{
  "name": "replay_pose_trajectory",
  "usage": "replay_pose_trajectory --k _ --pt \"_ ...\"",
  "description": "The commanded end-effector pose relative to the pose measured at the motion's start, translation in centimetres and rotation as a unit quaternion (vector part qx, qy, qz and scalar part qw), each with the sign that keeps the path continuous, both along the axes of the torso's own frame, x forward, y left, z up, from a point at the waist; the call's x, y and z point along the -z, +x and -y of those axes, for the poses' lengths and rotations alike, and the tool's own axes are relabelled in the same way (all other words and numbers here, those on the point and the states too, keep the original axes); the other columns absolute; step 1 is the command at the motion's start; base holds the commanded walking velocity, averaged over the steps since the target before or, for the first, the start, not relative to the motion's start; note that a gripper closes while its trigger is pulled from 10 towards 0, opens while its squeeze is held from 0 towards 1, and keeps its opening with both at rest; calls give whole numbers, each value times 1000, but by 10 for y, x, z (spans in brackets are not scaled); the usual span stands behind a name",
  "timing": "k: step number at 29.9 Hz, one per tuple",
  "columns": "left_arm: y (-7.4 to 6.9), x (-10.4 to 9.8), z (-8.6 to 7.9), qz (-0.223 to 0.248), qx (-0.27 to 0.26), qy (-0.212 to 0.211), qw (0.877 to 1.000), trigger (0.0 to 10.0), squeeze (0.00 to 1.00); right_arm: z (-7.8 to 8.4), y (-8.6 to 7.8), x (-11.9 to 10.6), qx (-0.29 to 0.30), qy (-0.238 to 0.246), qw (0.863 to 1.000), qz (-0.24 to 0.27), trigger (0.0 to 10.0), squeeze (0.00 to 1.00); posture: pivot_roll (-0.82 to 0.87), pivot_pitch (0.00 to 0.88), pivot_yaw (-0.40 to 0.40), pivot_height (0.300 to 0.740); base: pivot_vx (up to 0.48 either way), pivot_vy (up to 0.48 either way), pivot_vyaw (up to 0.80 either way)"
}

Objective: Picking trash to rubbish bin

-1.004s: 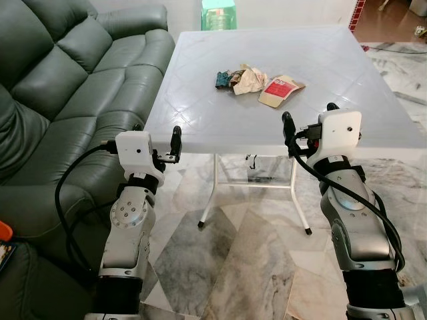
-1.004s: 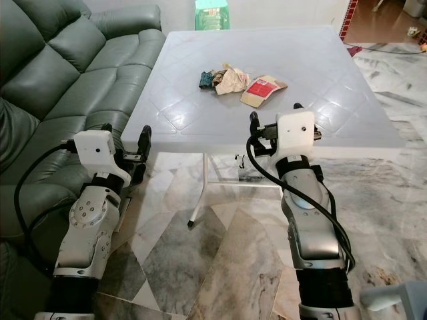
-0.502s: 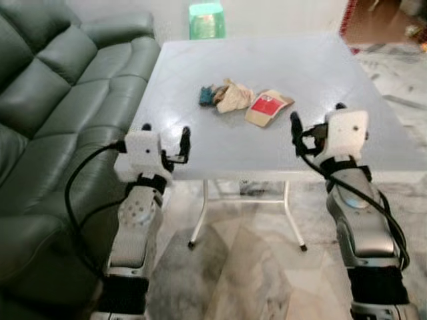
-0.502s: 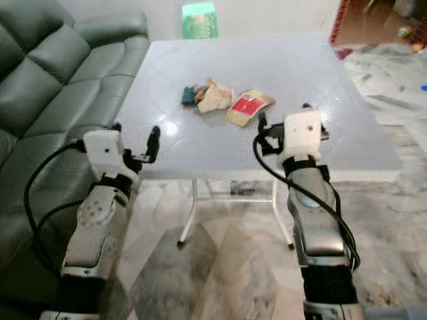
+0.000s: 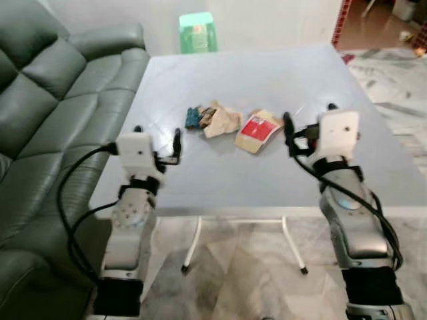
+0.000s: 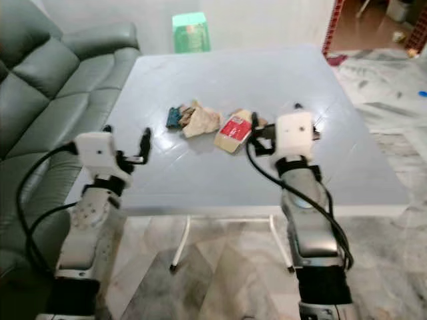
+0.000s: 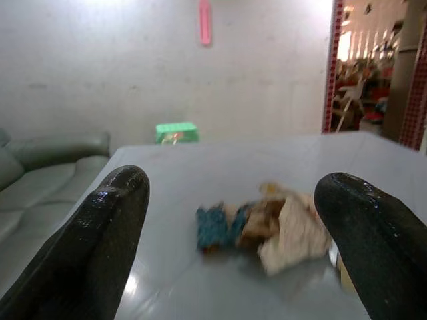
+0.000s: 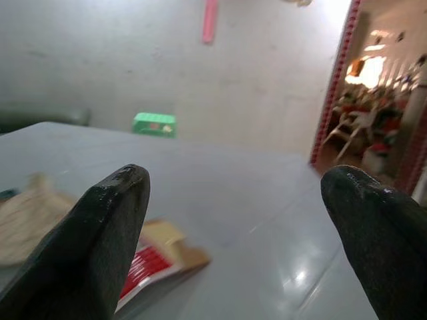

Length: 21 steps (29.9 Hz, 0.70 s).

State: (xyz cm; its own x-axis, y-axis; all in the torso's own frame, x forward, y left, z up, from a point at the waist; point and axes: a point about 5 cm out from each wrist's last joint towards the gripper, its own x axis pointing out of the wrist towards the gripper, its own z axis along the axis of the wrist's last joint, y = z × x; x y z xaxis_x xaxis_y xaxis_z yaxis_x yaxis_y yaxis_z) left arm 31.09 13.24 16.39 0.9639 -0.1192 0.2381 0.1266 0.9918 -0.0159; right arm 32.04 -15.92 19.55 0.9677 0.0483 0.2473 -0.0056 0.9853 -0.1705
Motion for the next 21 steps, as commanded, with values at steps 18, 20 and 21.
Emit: replay_pose_trajectory --k 18,20,21 --pt "-14 25 -9 -22 -31 18 999 10000 0 -13 2 33 -29 45 995 -81 10000 561 -19 38 50 740 30 0 0" --pt "-16 26 -9 -25 -30 22 999 10000 0 -10 3 37 -20 49 994 -92 10000 333 -13 41 52 740 0 0 0" --pt "-17 27 -9 -25 -29 23 999 10000 0 -10 4 38 -18 50 994 -95 10000 333 -12 41 52 740 0 0 0"
